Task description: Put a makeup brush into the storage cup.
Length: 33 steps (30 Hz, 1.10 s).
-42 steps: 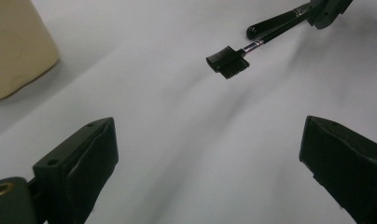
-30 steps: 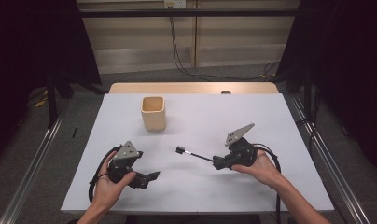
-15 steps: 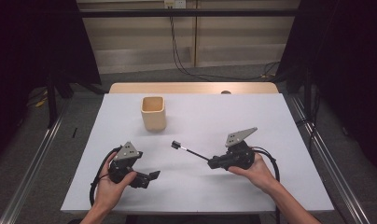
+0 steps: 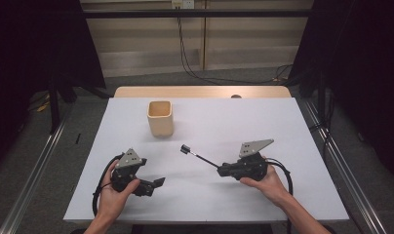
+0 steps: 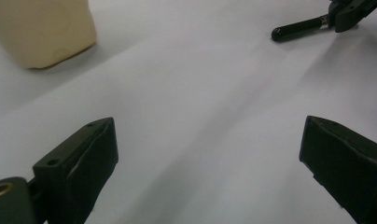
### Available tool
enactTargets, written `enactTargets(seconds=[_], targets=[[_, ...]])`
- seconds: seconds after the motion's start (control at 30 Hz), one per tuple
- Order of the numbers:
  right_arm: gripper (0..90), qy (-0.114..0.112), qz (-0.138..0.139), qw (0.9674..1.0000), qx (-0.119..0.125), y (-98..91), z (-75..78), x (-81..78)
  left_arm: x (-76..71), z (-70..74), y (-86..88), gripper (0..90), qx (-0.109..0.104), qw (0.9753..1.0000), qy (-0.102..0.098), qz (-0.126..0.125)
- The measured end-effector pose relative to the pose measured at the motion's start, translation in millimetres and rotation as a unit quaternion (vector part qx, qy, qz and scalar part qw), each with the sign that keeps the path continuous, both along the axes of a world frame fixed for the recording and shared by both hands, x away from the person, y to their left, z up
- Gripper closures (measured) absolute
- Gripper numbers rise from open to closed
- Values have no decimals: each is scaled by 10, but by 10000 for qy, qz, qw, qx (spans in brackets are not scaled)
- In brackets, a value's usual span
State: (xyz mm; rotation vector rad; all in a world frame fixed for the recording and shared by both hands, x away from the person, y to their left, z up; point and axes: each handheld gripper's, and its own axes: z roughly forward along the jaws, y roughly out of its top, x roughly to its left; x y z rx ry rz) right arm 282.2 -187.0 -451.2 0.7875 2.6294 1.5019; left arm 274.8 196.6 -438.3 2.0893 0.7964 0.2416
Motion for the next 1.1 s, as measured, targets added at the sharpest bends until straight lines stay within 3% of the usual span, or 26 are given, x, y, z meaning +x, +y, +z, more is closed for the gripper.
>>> enactTargets(seconds=[0.33, 0.6, 0.7, 0.77, 0.87, 1.0, 1.1], targets=[[858, -323, -187, 9984, 417, -24, 23, -12, 16, -18, 12, 45, 22, 10000, 26, 9], [857, -792, -208, 9930, 857, -35, 65, -48, 2, -10, 6, 45, -46, 10000, -14, -8], [857, -866, -197, 9916, 945, -29, 80, -58, -4, -6, 0, 45, -54, 9999, -86, 56], [857, -876, -202, 9910, 988, -26, 85, -58, 10, -14, -7, 45, -217, 9997, -77, 87], [857, -874, -205, 9907, 1022, -24, 84, -55, 15, -19, -36, 45, -325, 9988, -341, 95], [857, -902, -213, 9906, 1007, -18, 87, -60, 11, -11, -69, 46, -631, 9971, -427, -24], [857, -904, -215, 9903, 1036, -21, 90, -59, -3, -11, -112, 45, -792, 9949, -616, -93]])
